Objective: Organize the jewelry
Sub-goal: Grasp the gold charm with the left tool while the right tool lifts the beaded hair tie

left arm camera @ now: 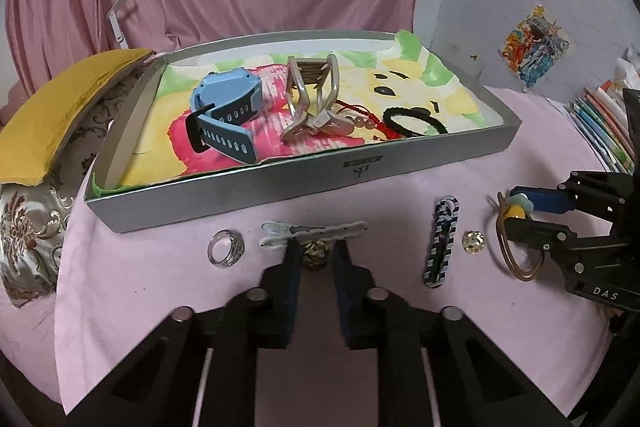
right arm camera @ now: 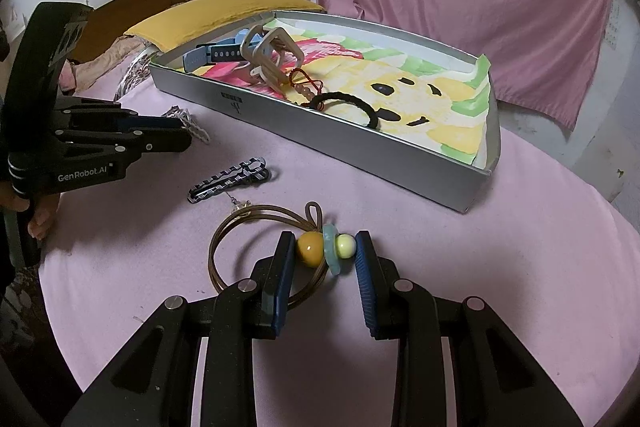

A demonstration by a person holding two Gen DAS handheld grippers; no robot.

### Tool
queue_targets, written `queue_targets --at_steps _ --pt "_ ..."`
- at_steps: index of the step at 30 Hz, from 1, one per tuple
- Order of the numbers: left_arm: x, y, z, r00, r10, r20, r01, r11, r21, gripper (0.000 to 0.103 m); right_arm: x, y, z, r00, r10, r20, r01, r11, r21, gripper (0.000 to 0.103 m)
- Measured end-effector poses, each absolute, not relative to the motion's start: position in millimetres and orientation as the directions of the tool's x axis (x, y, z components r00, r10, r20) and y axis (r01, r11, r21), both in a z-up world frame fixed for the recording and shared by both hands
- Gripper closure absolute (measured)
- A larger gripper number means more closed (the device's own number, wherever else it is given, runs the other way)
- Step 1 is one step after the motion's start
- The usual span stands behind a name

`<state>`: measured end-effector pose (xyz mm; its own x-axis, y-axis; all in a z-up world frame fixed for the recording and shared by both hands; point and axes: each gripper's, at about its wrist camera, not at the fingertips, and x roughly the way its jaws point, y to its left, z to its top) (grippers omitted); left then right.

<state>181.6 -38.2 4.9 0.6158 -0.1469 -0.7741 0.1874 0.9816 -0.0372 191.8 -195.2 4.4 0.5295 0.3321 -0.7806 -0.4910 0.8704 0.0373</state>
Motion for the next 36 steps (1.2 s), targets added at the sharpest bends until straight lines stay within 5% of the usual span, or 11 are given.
queue_targets --at_steps 14,29,36 --pt "154.7 -38.6 7.1 0.639 -0.232 -0.733 0.221 0.969 -0.114 0.09 172.0 -193.7 18.3 0.6 0.346 -0.721 -0.48 0.877 0.022 0.077" --pt "118.8 -22.2 69.2 0.93 -0.167 -0.326 0.132 0.983 -0.127 0.09 139.5 -194.9 74.9 0.869 0.349 -0.35 -0.348 0.935 0.066 0.077" --pt "131.1 -24.6 83.6 0.971 -0.115 -0.21 0.097 0.991 -0.096 0.09 158.3 -194.8 87.3 0.908 0.315 -0.275 -0.305 0.949 0.08 0.077"
